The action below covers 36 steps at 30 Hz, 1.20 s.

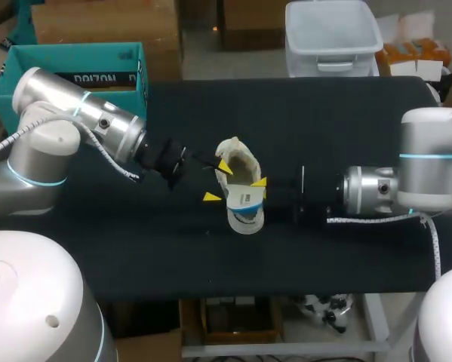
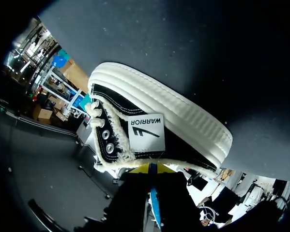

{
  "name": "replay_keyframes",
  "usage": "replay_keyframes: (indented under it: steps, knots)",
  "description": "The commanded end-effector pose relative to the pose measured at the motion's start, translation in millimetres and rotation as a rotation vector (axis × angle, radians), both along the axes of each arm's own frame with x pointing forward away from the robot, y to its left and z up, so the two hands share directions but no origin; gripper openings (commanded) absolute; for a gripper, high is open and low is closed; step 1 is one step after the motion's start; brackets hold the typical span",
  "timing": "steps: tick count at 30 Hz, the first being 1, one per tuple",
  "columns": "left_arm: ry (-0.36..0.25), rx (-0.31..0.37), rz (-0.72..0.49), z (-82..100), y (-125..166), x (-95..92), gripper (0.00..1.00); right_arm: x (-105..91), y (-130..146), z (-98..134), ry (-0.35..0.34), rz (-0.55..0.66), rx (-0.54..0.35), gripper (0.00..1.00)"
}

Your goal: Open the shoe tongue, take the insole out of the shoe, put the insole back into the shoe, and pack the shoe into the shoebox

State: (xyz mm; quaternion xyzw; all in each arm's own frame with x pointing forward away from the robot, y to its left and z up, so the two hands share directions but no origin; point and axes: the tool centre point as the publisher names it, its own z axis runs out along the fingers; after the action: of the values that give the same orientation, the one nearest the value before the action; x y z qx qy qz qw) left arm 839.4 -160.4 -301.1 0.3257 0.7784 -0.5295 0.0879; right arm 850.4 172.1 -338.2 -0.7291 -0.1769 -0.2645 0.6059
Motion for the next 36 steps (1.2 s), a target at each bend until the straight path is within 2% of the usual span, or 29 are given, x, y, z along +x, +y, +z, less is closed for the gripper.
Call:
replay_keyframes:
  steps: [1,5,11,13,15,18,26,36]
  knots:
    - [-0.010,0.007,0.005,-4.8,-12,2.8,0.49,-0.3,0,-3,-0.001,0.000,0.011,0.00]
    - [-0.022,0.023,0.013,-8.2,-18,5.9,0.43,-1.5,1,-1,-0.003,-0.004,0.011,0.00]
    - [-0.042,0.047,0.032,-14.8,-25,12.1,0.42,-0.2,2,-1,-0.004,-0.006,0.012,0.00]
    - [-0.042,0.048,0.032,-15.7,-26,13.6,0.29,0.4,2,-1,-0.003,-0.007,0.013,0.00]
    - [-0.047,0.053,0.037,-16.8,-26,14.9,0.12,0.5,2,-1,-0.002,-0.009,0.013,0.00]
    - [-0.052,0.061,0.035,-18.4,-26,15.9,0.00,0.8,2,-1,-0.002,-0.012,0.011,0.00]
    - [-0.082,0.093,0.015,-25.1,-26,18.9,0.00,7.5,6,-6,-0.003,-0.008,0.003,0.00]
    - [-0.099,0.117,-0.001,-31.3,-27,34.9,0.00,9.2,11,-6,0.028,-0.006,-0.018,0.00]
